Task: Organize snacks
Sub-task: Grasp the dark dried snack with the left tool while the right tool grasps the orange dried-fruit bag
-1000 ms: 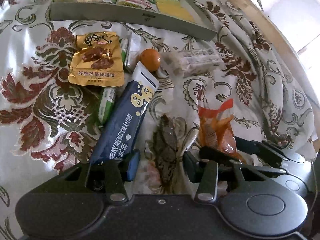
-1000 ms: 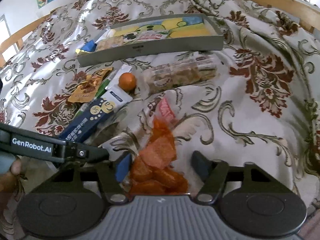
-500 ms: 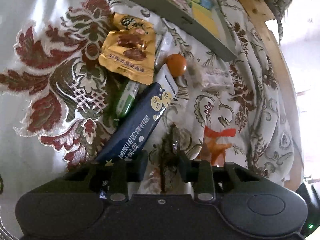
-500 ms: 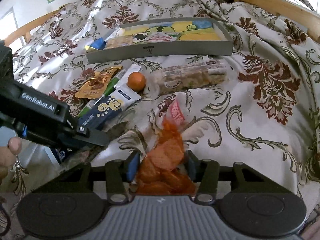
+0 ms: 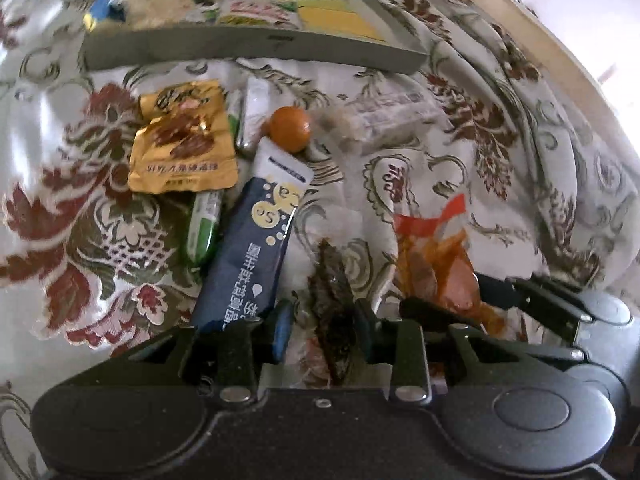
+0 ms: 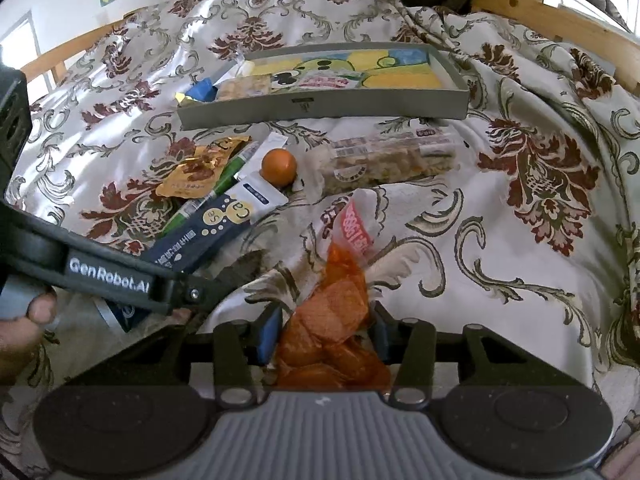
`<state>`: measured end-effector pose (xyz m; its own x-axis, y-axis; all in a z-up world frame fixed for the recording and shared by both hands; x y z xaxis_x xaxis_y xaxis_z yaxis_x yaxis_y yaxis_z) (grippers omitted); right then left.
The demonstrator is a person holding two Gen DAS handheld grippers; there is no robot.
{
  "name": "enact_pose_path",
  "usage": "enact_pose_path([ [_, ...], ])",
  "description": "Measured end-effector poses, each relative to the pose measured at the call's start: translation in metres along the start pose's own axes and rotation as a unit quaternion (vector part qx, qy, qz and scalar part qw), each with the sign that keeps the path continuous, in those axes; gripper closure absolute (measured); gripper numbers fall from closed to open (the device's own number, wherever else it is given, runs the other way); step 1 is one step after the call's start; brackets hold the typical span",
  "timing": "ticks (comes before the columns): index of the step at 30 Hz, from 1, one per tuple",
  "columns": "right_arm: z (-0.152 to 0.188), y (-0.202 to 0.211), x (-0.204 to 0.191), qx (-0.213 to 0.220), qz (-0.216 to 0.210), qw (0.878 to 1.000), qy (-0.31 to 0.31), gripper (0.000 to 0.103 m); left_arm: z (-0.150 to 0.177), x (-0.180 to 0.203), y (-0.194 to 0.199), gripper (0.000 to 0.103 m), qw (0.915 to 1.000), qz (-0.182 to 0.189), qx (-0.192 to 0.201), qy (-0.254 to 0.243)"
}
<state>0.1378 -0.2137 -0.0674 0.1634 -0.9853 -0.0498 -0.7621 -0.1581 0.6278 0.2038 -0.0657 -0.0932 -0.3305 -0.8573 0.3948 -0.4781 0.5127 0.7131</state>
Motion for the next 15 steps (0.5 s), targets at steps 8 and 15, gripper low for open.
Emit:
enact_pose_path([
  [8, -0.003, 0.004, 0.001, 0.013, -0.002, 1.0, -0.004, 0.055, 0.001, -0.003, 0.022, 0.091, 0.999, 0.009, 0.035, 0.025],
  [15, -0.004, 0.006, -0.001, 0.017, -0.002, 1.0, -0.001, 0.055, -0.001, -0.002, 0.024, 0.097, 0.9993, 0.007, 0.033, 0.013],
])
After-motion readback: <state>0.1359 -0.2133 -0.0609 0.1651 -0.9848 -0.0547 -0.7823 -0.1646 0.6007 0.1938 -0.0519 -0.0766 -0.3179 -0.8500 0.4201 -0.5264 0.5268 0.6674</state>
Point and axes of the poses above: each gripper's, at about its wrist camera, not at the fingertips, and y roughly against the way its jaws point, x to its right, z to its underside, the point moved 3 cm from there along -y, roughly the way its jaws point, and after that the axes turned 9 degrees about x, right-handed, at the moved point
